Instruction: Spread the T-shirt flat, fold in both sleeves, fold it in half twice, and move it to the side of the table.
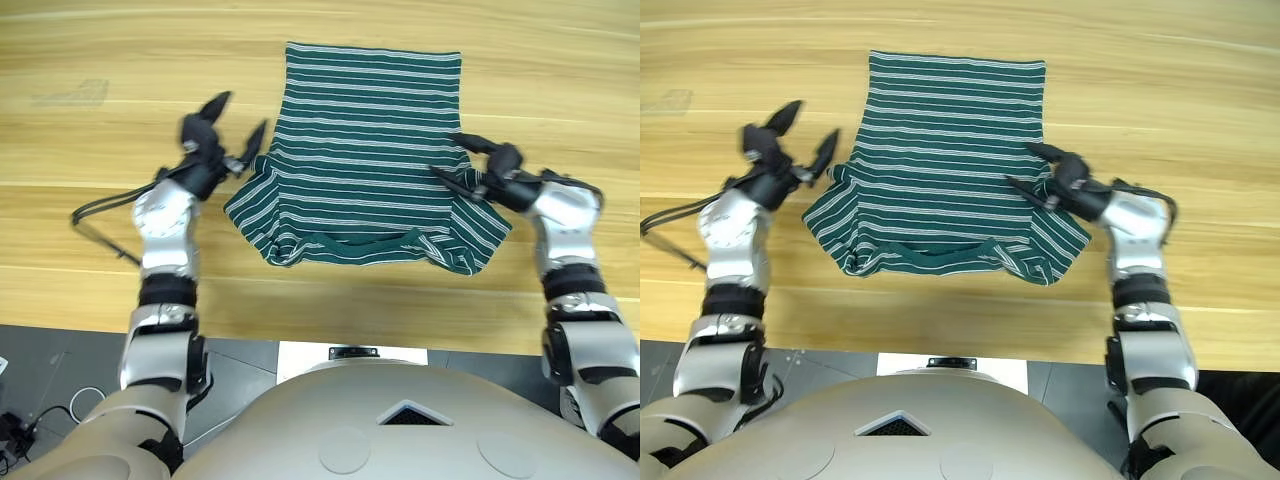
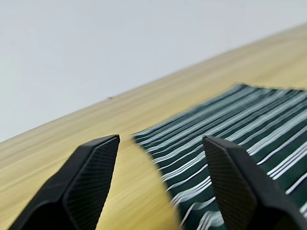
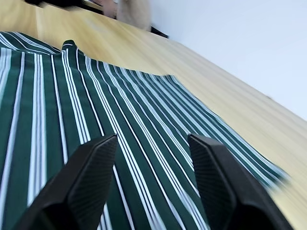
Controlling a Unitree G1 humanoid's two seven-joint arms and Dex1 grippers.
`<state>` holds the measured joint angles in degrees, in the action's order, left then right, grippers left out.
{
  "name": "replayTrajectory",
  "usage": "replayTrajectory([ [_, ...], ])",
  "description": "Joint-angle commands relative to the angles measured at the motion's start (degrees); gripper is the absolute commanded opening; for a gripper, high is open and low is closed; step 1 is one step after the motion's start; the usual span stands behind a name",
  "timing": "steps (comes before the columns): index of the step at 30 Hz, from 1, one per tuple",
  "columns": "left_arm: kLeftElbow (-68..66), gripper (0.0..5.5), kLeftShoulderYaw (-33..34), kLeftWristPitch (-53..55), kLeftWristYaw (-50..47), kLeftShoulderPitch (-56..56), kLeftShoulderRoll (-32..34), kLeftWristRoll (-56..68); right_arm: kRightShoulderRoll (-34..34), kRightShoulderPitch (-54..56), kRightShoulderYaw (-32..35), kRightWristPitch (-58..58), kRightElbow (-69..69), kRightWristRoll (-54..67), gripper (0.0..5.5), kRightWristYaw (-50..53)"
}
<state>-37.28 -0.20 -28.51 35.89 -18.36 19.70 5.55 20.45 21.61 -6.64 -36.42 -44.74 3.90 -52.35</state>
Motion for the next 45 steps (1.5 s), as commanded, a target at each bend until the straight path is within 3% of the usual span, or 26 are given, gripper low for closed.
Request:
replayTrajectory([
  [1, -6.94, 3.20, -5.01, -0.23, 1.33, -2.22, -1.50, -5.46, -2.27, 2.00, -2.96, -1.00, -4.67, -6.22, 2.71, 5.40],
  [6, -9.49, 3.20, -8.87, -2.71, 7.44, 4.04, -1.04, -6.51, -0.42, -1.48, -4.36, -0.98, -9.13, -10.75, 2.71, 10.48],
  [15, -10.47, 3.20, -3.79, -3.24, 4.40, 8.89, 2.56, -3.68, 4.86, -3.16, -1.11, 0.25, -15.17, -10.44, 2.71, 18.55],
  [20, -14.35, 3.20, -2.11, -4.11, 1.96, 5.39, 1.76, -3.23, 3.69, -1.49, -1.76, -1.36, -15.00, -10.41, 2.71, 17.99],
  [29, -10.82, 3.20, -3.27, -7.78, 11.61, 5.54, -1.47, 1.47, 0.39, -3.27, -4.83, -4.38, -7.99, -8.58, 2.71, 11.95],
  [31, -7.26, 3.20, -3.42, -8.85, 16.11, 6.49, -2.37, 4.90, -0.66, -4.44, -4.52, -4.64, -4.22, -5.01, 2.71, 8.53],
  [34, 4.37, 3.20, -0.84, -5.56, 24.27, 9.44, -3.83, 17.46, -2.35, -7.77, -0.53, 1.01, 8.92, 11.74, 2.71, -0.98],
  [37, 14.85, 3.20, 2.66, -1.26, 25.47, 12.09, -4.17, 26.45, -2.35, -11.20, 1.89, 8.86, 19.08, 22.81, 2.71, -6.83],
  [43, 26.35, 3.20, 7.29, 2.35, 22.23, 17.43, -3.31, 30.00, -2.17, -12.53, 5.68, 14.90, 23.47, 26.60, 2.71, -7.70],
  [45, 26.93, 3.20, 7.28, 2.43, 21.05, 20.65, -3.32, 27.60, -2.51, -11.63, 7.25, 14.53, 21.28, 24.02, 2.71, -3.72],
])
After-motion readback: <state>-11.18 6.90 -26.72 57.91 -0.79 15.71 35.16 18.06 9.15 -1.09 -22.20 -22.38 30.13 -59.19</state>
